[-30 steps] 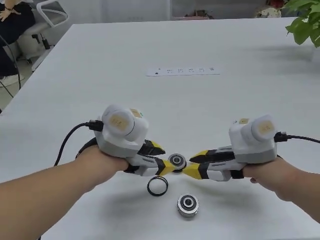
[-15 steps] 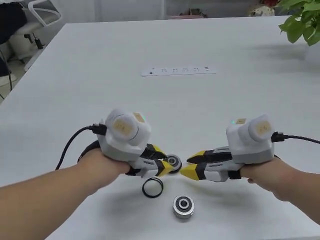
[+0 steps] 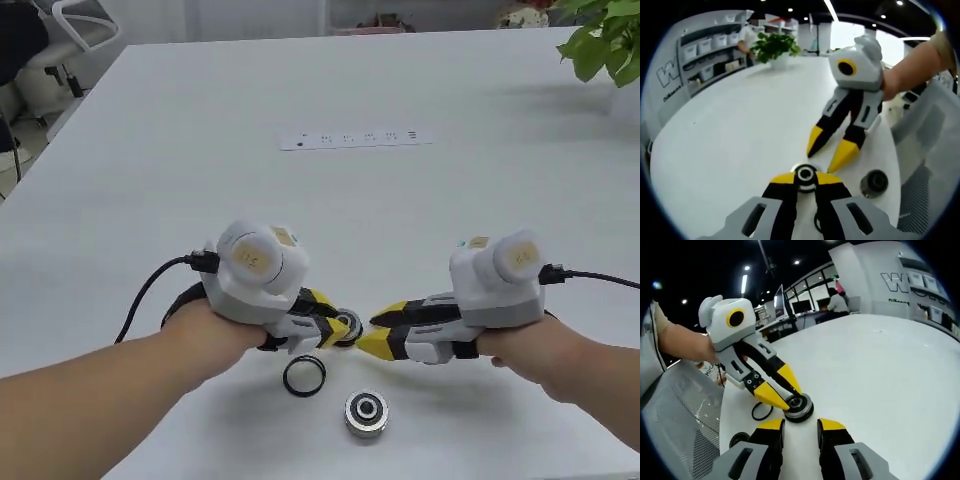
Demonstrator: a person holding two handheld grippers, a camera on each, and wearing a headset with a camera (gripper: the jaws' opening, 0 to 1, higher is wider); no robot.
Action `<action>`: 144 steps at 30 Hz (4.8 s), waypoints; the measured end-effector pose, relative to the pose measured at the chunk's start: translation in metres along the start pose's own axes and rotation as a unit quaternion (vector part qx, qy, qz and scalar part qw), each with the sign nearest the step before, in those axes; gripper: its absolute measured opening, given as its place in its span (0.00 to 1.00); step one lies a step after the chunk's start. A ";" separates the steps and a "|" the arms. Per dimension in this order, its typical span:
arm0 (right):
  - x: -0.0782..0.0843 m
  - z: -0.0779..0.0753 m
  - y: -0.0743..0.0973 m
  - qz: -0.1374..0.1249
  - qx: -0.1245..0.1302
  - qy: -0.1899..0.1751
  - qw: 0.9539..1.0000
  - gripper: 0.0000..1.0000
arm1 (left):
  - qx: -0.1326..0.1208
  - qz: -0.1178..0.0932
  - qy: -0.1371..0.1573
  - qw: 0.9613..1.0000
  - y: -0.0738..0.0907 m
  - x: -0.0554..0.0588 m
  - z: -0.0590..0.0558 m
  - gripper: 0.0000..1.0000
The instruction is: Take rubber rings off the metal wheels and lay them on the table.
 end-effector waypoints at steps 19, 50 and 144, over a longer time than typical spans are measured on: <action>-0.005 0.004 -0.014 -0.007 -0.001 0.024 1.000 0.26 | -0.010 -0.003 -0.004 1.000 0.000 0.001 -0.001 0.14; 0.000 -0.004 -0.006 0.008 0.029 0.005 1.000 0.00 | -0.017 -0.006 -0.003 1.000 0.000 0.002 -0.003 0.14; -0.009 0.016 0.000 -0.053 -0.014 -0.191 0.980 0.00 | -0.040 0.006 0.008 0.999 -0.002 -0.001 -0.008 0.14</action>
Point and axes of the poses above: the centre of the closed fingertips' face, and the gripper's own axes: y roughly backward along the fingers, z roughly to its left, x roughly out of its underside, the point moved 4 cm from there along y, roughly backward along the fingers, and after that the axes turned 12 degrees about -y, right-handed, at the moved point
